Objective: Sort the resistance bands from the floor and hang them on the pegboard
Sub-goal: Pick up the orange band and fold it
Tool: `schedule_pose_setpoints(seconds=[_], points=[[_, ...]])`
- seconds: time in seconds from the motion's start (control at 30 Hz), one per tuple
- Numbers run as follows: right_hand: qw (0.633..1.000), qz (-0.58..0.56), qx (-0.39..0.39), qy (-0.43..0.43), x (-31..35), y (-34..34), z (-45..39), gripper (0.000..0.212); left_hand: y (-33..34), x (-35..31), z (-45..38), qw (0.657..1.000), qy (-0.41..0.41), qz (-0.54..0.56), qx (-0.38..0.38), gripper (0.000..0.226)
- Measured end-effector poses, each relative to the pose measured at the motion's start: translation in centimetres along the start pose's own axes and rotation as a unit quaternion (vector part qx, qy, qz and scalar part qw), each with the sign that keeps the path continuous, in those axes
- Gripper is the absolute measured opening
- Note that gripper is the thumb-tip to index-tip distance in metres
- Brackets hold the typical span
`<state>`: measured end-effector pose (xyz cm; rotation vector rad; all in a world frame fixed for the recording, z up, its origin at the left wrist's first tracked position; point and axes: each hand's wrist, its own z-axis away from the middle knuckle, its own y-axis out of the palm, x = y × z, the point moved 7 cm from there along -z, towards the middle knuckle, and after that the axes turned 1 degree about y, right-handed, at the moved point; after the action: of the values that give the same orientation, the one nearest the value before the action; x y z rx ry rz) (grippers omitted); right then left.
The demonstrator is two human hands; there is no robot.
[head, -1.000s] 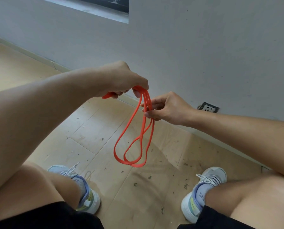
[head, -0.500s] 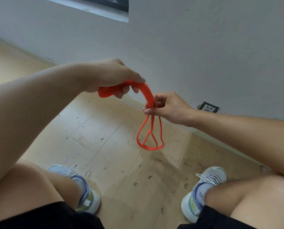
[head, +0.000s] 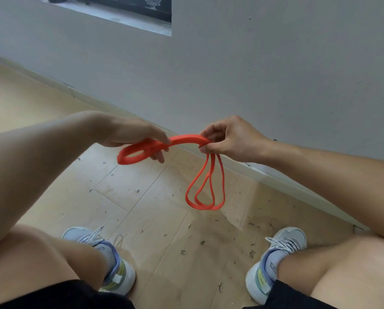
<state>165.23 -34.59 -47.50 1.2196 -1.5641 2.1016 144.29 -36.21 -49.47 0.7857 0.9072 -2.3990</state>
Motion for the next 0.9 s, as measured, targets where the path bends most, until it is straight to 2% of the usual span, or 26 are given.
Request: schedule_pose_setpoints(seconds=[0.03, 0.17, 0.27, 0.33, 0.4, 0.5, 0.57, 0.63, 0.8, 0.9], points=[[1.000, 0.013, 0.001, -0.001, 0.4, -0.1, 0.0, 0.029, 0.7, -0.5, 0.2, 0.999, 0.015, -0.031, 0.014, 0.055], [0.998, 0.054, 0.002, -0.018, 2.0, 0.0, 0.2, 0.028, 2.5, -4.5, -0.5, 0.992, 0.106, -0.062, -0.028, 0.058], [0.999, 0.044, 0.010, -0.007, 1.7, 0.1, 0.4, 0.031, 2.7, -6.3, -1.4, 0.980, 0.127, -0.110, -0.111, 0.048], [0.999, 0.039, 0.010, -0.004, 1.1, 0.0, 0.3, 0.038, 2.8, -7.3, -1.7, 0.964, 0.134, -0.170, -0.156, 0.052], [1.000, 0.005, 0.012, 0.000, 0.6, -0.1, 0.4, 0.041, 3.1, -8.3, -1.6, 0.949, 0.146, -0.219, -0.176, 0.056], [0.995, -0.096, 0.020, 0.001, 0.4, -0.5, 0.7, 0.040, 3.1, -9.6, -1.0, 0.934, 0.187, -0.235, -0.193, 0.049], [0.983, -0.179, 0.032, 0.013, 0.1, -0.8, 0.7, 0.035, 2.8, -10.3, -0.1, 0.924, 0.222, -0.228, -0.209, 0.048], [0.977, -0.202, 0.058, 0.027, -0.2, -0.5, 0.5, 0.033, 2.0, -10.6, 0.5, 0.918, 0.249, -0.201, -0.232, 0.047], [0.986, -0.085, 0.132, 0.047, -1.5, 1.3, 0.8, 0.013, -0.8, -10.0, 1.6, 0.925, 0.272, -0.076, -0.256, 0.042], [0.990, -0.092, 0.099, 0.043, -1.6, 0.5, 0.8, 0.013, -2.3, -8.4, 1.8, 0.932, 0.260, -0.005, -0.252, 0.039]])
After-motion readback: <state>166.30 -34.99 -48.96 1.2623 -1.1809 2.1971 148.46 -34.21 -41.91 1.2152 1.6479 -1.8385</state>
